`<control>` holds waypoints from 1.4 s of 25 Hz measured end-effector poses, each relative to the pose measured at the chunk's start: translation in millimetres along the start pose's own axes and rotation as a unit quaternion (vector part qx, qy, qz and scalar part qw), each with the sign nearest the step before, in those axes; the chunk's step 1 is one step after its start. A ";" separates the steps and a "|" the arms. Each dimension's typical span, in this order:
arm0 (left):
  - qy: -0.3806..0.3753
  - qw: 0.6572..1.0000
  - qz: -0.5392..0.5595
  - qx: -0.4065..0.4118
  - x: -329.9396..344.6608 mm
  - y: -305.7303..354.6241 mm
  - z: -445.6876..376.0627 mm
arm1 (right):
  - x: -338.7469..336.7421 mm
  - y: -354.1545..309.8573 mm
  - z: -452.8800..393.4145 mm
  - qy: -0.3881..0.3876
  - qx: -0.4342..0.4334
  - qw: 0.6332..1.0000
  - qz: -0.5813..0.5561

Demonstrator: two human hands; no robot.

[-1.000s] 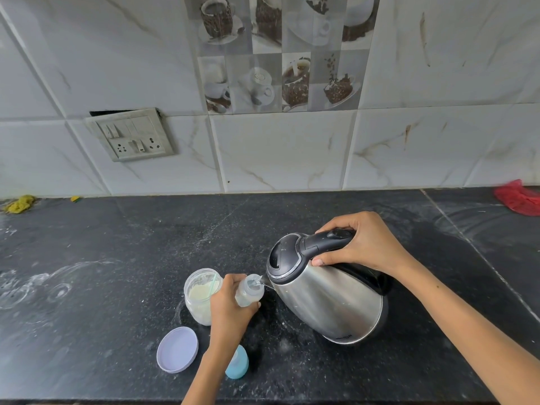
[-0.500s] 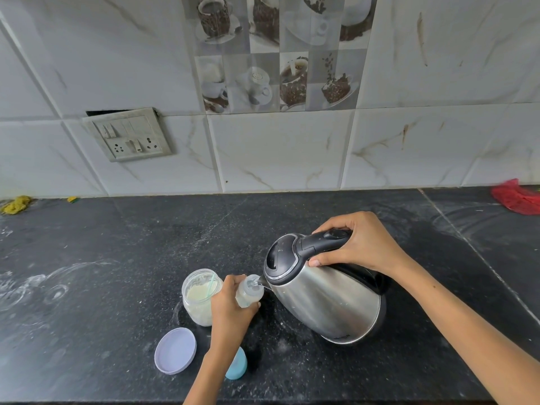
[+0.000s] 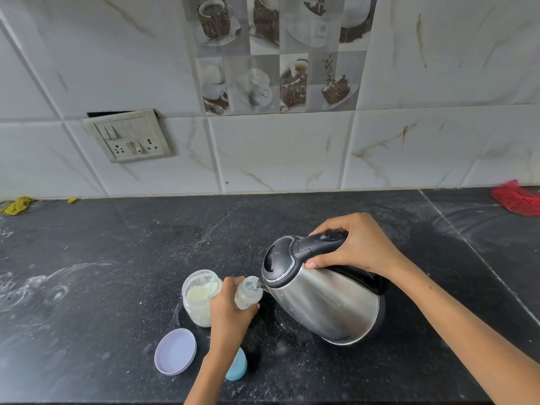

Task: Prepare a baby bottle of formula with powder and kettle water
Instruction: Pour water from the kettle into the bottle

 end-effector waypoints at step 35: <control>0.006 1.000 0.012 -0.027 4.2 -7.3 2.6 | -1.0 2.0 -0.1 -0.004 0.006 1.000 -0.001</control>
Point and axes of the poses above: each hand's wrist, its own z-axis away from the middle knuckle, its own x-axis out of the palm, y = z × x, the point moved 7 cm from there along -z, towards the middle knuckle, and after that the axes turned 13 degrees about y, right-handed, at the moved point
